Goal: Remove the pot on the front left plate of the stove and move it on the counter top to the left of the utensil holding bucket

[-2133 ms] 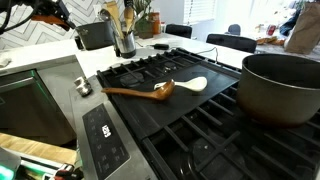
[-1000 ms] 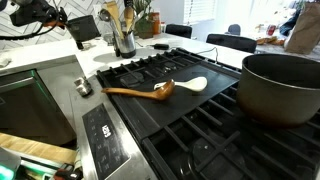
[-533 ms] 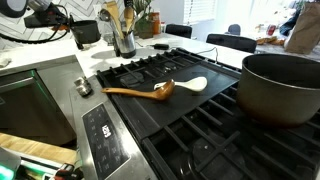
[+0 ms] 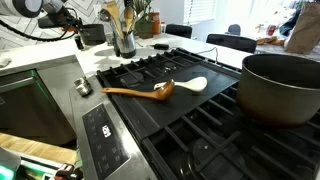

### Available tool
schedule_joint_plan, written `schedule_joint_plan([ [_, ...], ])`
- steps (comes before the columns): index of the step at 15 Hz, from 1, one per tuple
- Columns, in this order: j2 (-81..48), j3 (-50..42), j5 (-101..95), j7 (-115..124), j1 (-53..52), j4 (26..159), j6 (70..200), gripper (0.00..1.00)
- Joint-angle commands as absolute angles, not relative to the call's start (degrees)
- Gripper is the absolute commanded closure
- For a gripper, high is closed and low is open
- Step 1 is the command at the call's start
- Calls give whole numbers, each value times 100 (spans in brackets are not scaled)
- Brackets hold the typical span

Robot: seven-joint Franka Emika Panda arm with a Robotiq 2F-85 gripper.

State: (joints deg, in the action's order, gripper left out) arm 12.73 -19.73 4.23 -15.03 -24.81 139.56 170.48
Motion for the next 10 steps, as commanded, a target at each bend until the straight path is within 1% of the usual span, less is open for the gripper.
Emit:
schedule_joint_plan([
  [1,886,-2017,604,-1593,-2656,13551,17029,92],
  [10,108,-1921,348,-1504,-2580,13105,17221,92],
])
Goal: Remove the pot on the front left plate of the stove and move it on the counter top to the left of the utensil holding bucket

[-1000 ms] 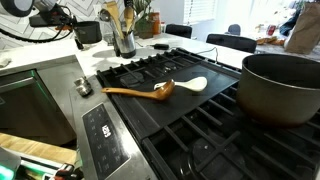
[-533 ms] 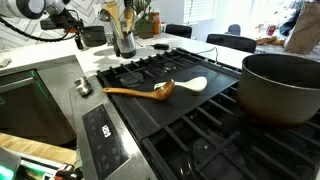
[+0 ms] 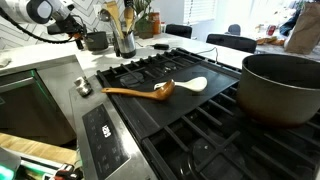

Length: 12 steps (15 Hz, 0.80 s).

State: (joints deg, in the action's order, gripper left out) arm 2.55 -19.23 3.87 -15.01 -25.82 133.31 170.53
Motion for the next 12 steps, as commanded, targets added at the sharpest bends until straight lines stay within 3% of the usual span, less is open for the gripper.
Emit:
schedule_joint_plan([
  [1,55,-1916,334,-1512,-2586,13072,17267,92],
  [12,-163,-1769,522,-1708,-2603,12966,17321,92],
])
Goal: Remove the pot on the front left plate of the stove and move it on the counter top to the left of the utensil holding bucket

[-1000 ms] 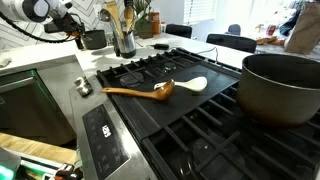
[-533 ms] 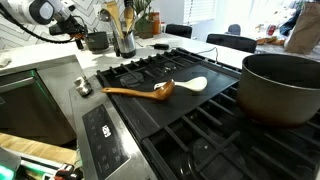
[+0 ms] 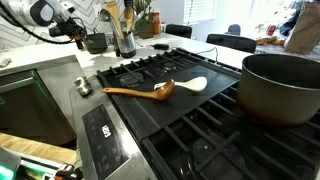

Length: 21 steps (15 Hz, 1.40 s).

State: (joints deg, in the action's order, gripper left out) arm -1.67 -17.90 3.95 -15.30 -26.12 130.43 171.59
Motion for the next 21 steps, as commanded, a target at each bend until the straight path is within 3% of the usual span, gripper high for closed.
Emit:
schedule_joint_plan([
  [1,-170,-1769,516,-1713,-2597,12968,17312,92],
  [13,-215,-1758,606,-1872,-2580,12948,17164,92],
  [14,-207,-1749,654,-1901,-2580,12956,17164,81],
  [15,-208,-1751,661,-1909,-2579,12957,17157,44],
  [16,-205,-1752,681,-1924,-2577,12958,17154,43],
  [21,-44,-1714,865,-2148,-2598,12887,17084,6],
])
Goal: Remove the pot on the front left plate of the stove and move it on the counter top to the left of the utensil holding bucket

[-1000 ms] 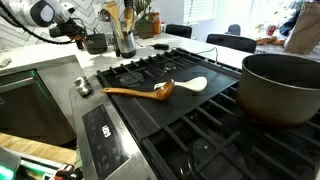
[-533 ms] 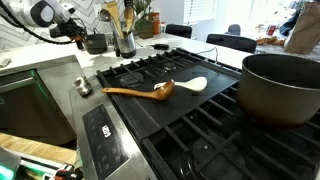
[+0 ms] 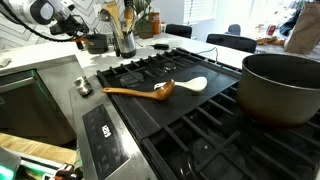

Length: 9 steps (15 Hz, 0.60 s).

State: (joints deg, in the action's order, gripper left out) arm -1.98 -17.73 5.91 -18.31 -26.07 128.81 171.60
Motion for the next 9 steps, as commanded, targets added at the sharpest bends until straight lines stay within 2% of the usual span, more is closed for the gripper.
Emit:
schedule_joint_plan([
  [1,70,-1687,942,-2221,-2615,12897,16973,1],
  [6,950,-1639,484,-1465,-2553,13051,15717,0],
  [7,1138,-878,429,-1241,-1774,13084,15369,0],
  [9,1660,-579,279,-668,-1411,13220,14494,0],
])
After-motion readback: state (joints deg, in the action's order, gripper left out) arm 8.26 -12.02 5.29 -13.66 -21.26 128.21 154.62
